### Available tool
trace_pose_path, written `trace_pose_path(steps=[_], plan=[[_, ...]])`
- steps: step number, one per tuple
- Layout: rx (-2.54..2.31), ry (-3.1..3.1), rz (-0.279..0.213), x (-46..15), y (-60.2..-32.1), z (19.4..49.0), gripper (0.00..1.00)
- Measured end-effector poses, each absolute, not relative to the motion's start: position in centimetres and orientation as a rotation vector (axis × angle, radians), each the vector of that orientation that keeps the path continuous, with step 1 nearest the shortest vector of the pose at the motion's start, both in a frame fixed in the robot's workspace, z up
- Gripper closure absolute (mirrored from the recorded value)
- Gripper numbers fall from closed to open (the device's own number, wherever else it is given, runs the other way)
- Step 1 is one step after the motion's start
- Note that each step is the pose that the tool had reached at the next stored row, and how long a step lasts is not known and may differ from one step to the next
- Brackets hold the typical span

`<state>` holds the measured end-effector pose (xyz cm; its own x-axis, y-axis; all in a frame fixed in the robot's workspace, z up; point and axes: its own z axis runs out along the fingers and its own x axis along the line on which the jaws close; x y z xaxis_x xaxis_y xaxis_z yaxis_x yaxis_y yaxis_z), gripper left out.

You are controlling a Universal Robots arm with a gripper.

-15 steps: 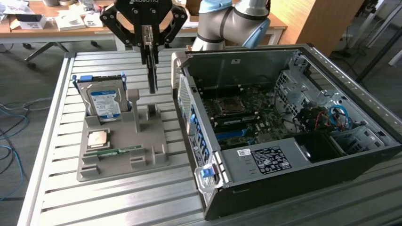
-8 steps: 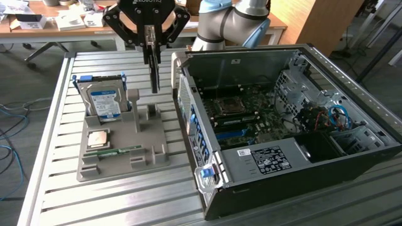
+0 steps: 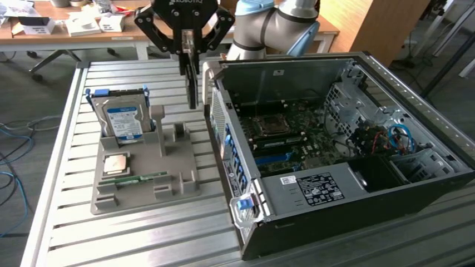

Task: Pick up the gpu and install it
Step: 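Pick up the gpu and move the gpu toward the slot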

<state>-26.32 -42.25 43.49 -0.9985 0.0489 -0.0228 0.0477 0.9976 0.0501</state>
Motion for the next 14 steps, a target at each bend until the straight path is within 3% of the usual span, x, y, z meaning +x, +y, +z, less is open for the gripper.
trace_pose_path(steps=[14], plan=[[0.075, 3.116, 0.078, -22.6, -42.2, 43.5, 0.74]])
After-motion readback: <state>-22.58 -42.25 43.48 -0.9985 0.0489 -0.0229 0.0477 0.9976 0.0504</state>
